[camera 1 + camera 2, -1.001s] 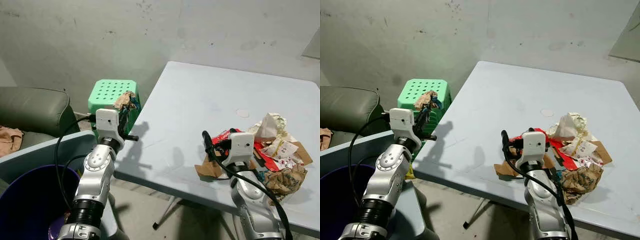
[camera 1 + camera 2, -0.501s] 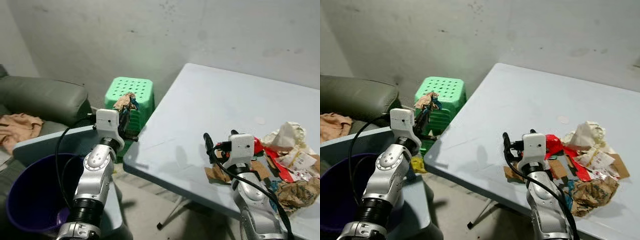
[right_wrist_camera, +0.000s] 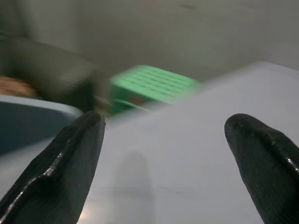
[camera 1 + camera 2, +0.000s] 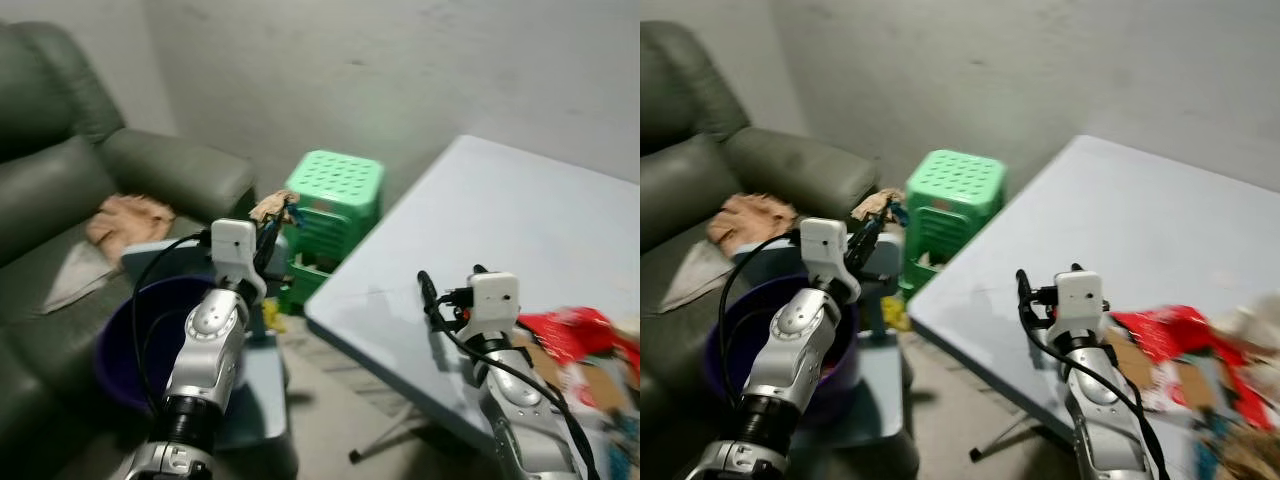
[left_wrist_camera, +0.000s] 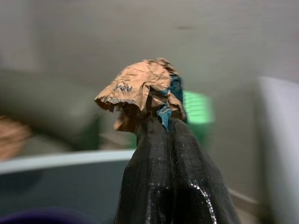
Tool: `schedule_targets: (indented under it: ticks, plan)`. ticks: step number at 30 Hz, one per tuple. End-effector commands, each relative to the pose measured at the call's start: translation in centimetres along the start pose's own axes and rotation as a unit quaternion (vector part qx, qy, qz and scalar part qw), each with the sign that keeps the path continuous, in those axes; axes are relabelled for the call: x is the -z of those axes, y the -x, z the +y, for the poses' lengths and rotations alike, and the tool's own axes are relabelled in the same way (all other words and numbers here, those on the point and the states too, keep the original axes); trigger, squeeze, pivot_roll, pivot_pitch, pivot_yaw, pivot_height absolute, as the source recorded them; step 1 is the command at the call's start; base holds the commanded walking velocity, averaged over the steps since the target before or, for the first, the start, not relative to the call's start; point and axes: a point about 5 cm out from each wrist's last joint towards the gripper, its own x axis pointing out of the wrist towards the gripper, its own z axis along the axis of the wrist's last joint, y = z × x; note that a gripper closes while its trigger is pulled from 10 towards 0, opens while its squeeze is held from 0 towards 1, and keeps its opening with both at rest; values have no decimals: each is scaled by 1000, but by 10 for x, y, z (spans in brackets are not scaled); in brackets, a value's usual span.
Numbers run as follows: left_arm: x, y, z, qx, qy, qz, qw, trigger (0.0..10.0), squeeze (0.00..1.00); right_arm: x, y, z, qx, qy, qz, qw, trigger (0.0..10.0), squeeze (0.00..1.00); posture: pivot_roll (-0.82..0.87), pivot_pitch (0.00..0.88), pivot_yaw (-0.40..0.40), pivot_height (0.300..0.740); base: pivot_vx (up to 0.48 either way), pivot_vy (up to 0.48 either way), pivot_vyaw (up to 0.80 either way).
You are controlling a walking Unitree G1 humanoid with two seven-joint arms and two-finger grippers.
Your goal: Picking trash to rubbish bin
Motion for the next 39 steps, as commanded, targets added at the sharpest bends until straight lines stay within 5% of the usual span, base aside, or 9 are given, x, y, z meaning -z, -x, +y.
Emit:
schedule_targets:
  ticks: [1,16,39]
  plan:
    - [4,-1,2,-15,14,20,1000,10000,0,-2,1,-2,-3,2,-1,1000,10000,0,-23,0,-51,740,0,0,800]
    - [8,2,6,-26,18,30,999,10000,0,-3,4,3,-36,-21,-3,999,10000,0,-20,0,-56,740,0,0,400]
    - [46,31,28,-70,54,85,992,10000,0,-17,21,29,-256,14,21,966,10000,0,7,0,-93,740,0,0,0]
